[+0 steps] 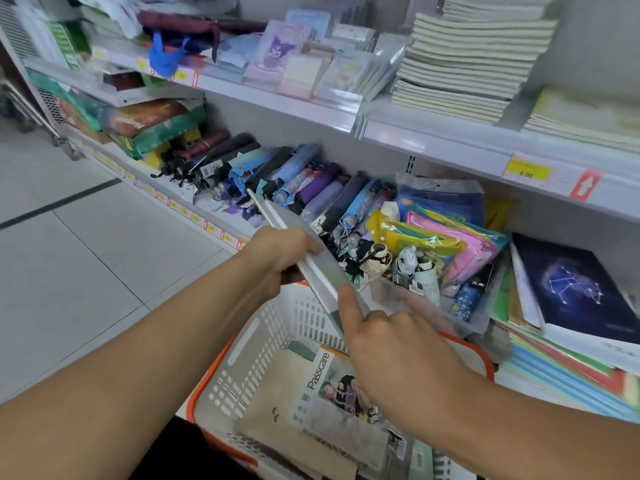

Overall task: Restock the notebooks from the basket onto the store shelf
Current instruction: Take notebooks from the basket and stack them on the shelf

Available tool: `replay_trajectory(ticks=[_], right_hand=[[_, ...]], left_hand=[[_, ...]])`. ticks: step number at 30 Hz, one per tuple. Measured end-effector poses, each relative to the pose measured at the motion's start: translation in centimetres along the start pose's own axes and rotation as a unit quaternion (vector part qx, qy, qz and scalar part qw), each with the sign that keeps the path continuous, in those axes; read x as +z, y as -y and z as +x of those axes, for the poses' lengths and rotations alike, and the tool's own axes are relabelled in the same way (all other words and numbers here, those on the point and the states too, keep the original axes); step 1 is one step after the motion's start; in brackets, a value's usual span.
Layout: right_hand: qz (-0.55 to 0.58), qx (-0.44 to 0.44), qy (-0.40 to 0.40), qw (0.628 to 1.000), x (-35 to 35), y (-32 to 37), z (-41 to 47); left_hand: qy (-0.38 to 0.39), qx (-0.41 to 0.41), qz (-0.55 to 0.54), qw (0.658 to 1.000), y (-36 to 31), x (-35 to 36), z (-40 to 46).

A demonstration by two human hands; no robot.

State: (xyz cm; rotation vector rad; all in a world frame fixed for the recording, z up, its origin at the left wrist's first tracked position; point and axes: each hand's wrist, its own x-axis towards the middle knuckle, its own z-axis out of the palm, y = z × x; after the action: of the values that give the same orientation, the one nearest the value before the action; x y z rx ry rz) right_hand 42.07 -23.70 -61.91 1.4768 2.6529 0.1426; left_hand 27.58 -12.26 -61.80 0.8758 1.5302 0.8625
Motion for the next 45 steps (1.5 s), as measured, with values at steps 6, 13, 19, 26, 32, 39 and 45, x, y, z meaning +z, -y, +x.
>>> replay_trajectory(ticks=[6, 13, 19, 26, 32, 39, 45], right_hand=[[0.384, 0.151, 0.011, 0.911, -1.1, -4.5, 1.5], [0.768, 0.086, -0.056, 0.632, 1.2, -10.0, 4.1], [0.597, 0.074, -0.270, 0.752, -0.6, -11.3, 3.3], [0.654, 0.137, -0.372, 0.645, -1.2, -14.3, 2.2], [0.692, 0.223, -0.474, 0.496, -3.4, -18.9, -1.3], [0.663, 0.296, -0.465, 0.507, -6.6, -27.2, -6.8], [0.719, 0.275, -0.424, 0.476, -7.6, -30.1, -8.2]], left_hand=[[0.036, 0.122, -0.021, 0.992, -1.8, -1.8, 0.4], [0.096, 0.216, -0.165, 0.957, -3.4, -2.8, -1.3], [0.022, 0.309, -0.136, 0.941, -3.7, -0.7, -1.3], [0.009, 0.413, -0.048, 0.909, -5.4, 3.8, -1.6], [0.128, 0.442, 0.122, 0.879, -7.6, 7.8, -3.3], [0.166, 0.383, 0.082, 0.905, -14.0, 18.9, -2.4], [0.144, 0.243, 0.053, 0.958, -16.8, 25.8, -0.2]])
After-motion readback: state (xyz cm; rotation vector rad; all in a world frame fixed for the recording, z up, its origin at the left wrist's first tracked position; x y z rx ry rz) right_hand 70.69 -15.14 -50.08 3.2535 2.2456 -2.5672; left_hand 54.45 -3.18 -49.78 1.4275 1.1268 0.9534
